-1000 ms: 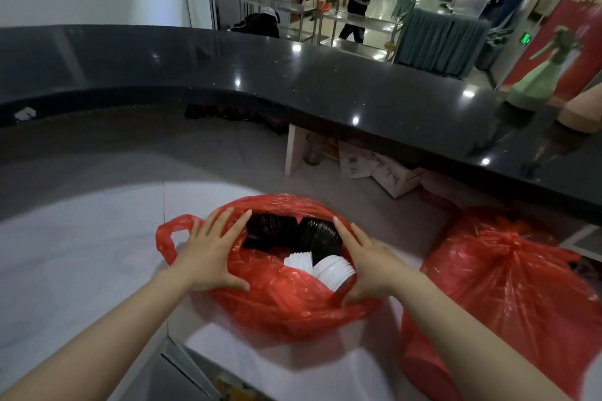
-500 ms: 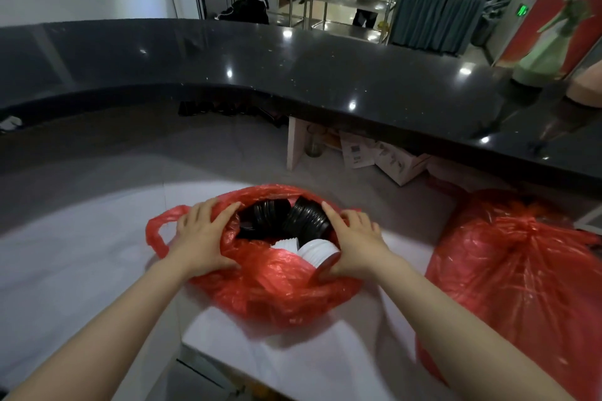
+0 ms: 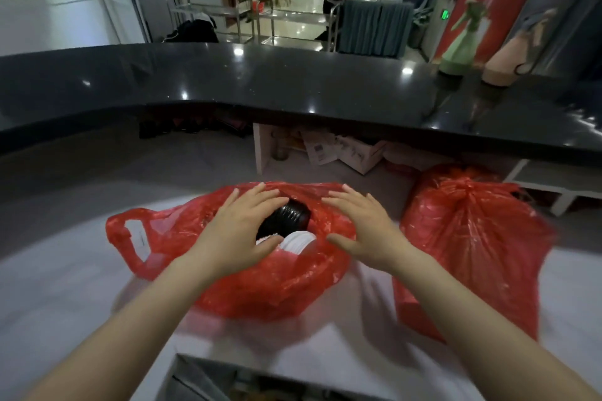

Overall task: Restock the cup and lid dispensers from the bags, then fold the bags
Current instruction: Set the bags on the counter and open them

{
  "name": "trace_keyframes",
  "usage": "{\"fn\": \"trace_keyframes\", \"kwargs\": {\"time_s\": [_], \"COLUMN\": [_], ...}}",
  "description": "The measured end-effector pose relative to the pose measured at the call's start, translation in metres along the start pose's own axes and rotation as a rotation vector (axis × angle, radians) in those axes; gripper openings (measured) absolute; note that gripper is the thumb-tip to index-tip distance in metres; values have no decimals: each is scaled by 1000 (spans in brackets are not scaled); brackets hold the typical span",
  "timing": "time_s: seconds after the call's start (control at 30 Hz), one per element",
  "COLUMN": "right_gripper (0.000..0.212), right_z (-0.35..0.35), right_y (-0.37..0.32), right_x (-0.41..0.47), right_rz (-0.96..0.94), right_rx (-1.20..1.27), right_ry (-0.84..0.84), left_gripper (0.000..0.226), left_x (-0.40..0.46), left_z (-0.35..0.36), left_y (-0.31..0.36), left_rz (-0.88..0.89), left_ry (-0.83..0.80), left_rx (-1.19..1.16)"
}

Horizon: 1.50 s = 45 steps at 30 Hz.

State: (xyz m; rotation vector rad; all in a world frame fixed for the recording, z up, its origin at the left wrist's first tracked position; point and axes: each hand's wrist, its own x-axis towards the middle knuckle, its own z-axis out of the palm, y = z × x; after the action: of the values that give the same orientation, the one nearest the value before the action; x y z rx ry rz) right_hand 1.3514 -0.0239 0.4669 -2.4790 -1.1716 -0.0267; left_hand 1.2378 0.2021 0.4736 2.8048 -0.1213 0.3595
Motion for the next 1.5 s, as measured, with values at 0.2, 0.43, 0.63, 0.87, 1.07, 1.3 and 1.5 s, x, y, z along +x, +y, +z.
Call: {"fn": "trace_keyframes", "kwargs": {"time_s": [0.2, 0.43, 0.63, 0.87, 1.07, 1.3, 1.5], "right_gripper": [28, 22, 20, 27, 23, 6, 25], "right_z": [-38, -103, -122, -113, -105, -115, -116], "right_y": [46, 138, 194, 217, 225, 233, 225], "right_x": [-69, -120, -114, -85, -89, -80, -62], "right_rz": [64, 270, 236, 121, 43, 150, 181], "right_rx": [2, -127, -54, 87, 147, 174, 127], "right_ry": [363, 603, 586, 235, 218, 315, 210], "left_gripper": [52, 52, 35, 67, 47, 31, 45], "left_x": [36, 90, 127, 155, 155, 156, 156], "left_z": [41, 81, 107, 132, 147, 152, 157], "left_y": [55, 133, 198, 239, 248, 261, 258], "left_rz": [99, 101, -3, -281, -410, -352, -257], "left_ry": [-11, -2, 139, 169, 297, 436, 408], "left_rx": [-141, -291, -369, -507, -584, -635, -596]}}
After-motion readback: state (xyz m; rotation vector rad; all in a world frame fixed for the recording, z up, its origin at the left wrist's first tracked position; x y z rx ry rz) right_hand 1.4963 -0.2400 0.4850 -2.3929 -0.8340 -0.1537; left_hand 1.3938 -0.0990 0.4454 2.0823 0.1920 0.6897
